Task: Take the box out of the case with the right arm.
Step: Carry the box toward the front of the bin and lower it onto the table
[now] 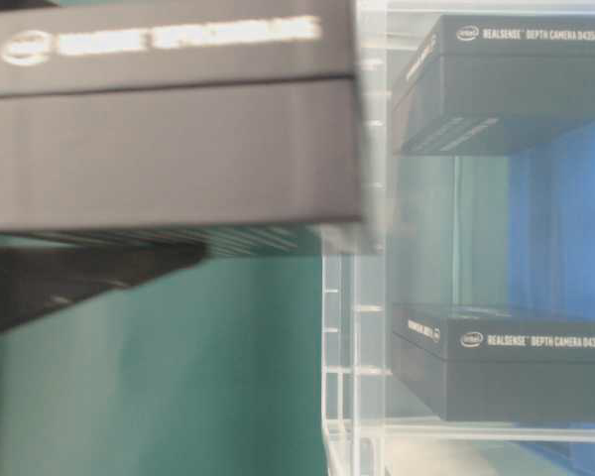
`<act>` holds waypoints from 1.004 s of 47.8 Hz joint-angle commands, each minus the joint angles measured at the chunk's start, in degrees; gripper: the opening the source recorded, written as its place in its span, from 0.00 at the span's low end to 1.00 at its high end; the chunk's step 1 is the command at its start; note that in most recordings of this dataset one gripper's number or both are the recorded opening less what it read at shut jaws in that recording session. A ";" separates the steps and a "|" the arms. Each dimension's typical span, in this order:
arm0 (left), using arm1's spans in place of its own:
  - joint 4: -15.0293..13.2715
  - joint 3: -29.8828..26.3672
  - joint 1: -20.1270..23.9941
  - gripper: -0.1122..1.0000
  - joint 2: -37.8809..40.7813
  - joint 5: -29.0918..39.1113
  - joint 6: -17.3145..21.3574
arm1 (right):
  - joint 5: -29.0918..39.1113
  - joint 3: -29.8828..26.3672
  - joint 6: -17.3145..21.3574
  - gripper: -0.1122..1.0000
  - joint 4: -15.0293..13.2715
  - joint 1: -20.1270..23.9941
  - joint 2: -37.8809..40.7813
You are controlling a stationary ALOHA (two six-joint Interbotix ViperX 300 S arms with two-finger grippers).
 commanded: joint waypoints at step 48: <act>0.09 -1.49 -0.18 0.10 0.35 -0.44 0.00 | -31.38 25.66 6.06 0.68 3.96 0.09 -1.49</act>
